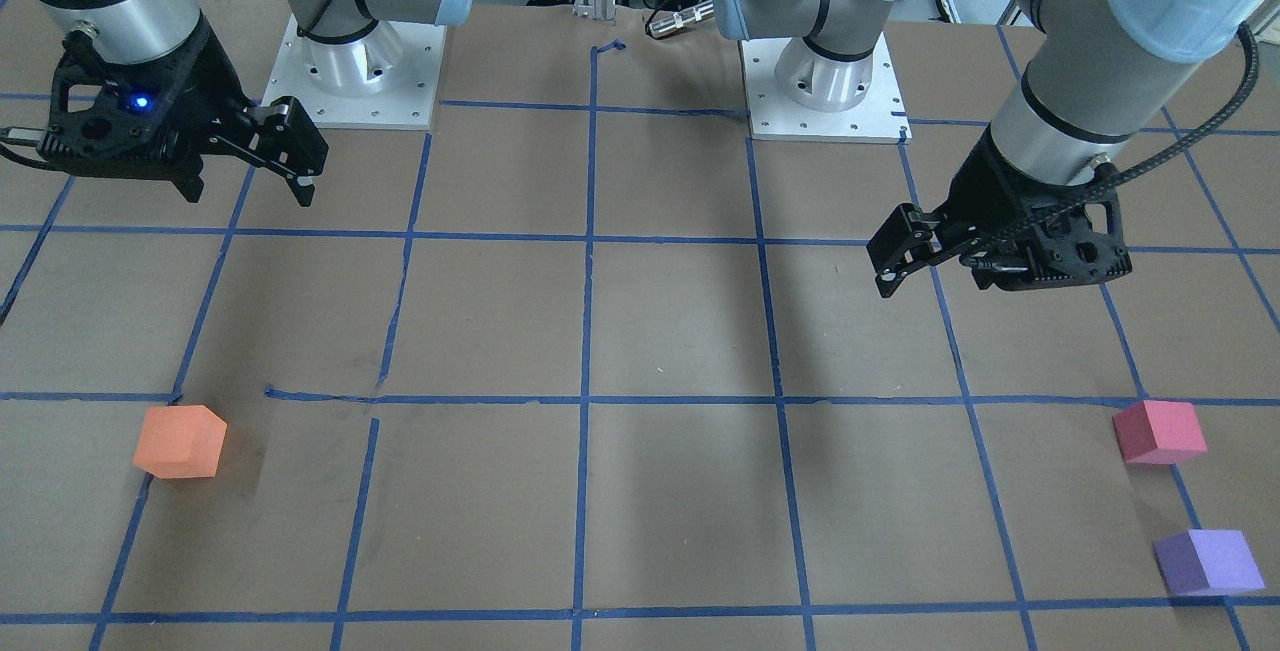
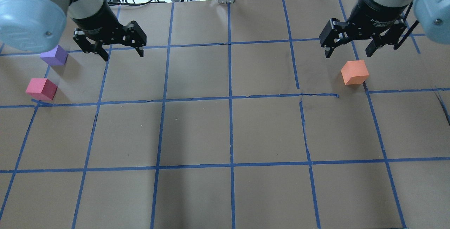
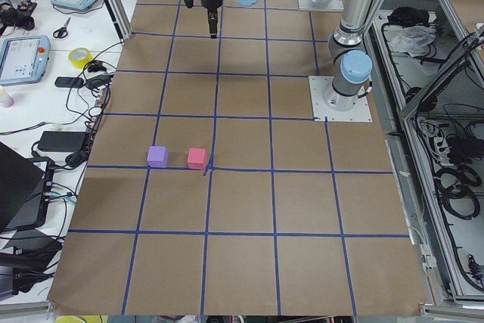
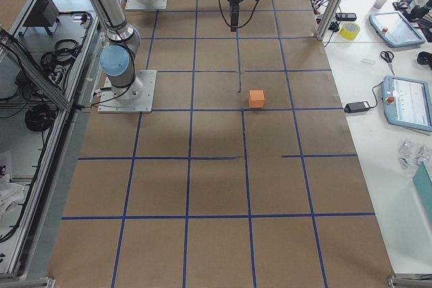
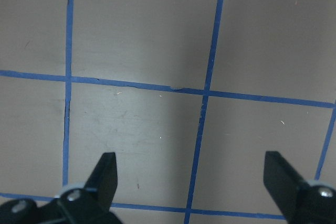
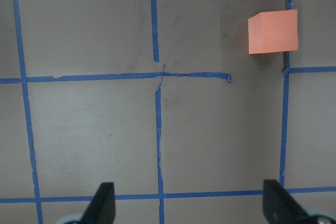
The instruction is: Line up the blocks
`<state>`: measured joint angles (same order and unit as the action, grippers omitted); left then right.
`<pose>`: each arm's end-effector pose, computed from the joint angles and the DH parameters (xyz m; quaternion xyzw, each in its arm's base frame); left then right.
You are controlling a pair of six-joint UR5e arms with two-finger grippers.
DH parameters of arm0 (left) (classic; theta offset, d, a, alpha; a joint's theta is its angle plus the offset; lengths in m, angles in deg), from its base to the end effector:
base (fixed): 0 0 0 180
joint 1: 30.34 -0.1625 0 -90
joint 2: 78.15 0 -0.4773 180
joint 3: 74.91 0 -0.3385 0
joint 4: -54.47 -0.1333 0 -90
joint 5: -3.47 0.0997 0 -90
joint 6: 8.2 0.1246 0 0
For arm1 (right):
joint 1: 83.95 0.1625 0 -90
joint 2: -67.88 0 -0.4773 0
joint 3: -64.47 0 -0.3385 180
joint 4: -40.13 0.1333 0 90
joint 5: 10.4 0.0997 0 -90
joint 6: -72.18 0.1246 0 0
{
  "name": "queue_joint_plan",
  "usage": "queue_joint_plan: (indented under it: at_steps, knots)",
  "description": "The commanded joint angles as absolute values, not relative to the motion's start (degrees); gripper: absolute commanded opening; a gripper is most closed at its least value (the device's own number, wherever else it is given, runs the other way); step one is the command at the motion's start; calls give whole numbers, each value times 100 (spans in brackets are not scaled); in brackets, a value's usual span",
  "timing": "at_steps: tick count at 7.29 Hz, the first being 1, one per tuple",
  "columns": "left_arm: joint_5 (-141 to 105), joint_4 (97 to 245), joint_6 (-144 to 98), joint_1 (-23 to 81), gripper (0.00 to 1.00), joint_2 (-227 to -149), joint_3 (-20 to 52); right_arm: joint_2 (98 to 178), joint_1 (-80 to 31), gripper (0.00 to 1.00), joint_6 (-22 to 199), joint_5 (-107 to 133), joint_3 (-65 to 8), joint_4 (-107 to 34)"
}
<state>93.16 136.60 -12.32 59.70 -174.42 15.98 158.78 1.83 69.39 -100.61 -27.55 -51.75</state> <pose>-0.1343 -0.4891 0.4714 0.0356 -0.9993 0.0061 0.0029 0.1007 -0.4409 0.5099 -0.0125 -0.9999 0.0065 0.0022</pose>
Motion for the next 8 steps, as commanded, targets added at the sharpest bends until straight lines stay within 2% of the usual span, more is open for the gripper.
queue_joint_plan:
  at_steps: [1, 2, 3, 5, 7, 8]
  knots:
    - [9747, 13769, -1435, 6639, 100, -17143, 1693, 15876, 183, 100, 6937, -10084, -2764, -5180]
    - [9786, 14902, -1426, 6625, 100, -17149, 1267, 15876, 183, 100, 6937, -10093, -2764, -5180]
    - [9778, 15357, -1417, 6651, 100, -17106, 1036, 15876, 183, 100, 6945, -10111, -2764, -5180]
    - [9787, 15309, -1269, 6599, 100, -16914, 1069, 15885, 183, 100, 6937, -10120, -2764, -5180]
    - [9542, 15038, -944, 6003, 100, -16894, 1139, 15894, 183, 100, 6945, -10128, -2764, -5180]
    - [9436, 14140, -769, 5992, 100, -16982, 1200, 15885, 175, 100, 6928, -10041, -2764, -5189]
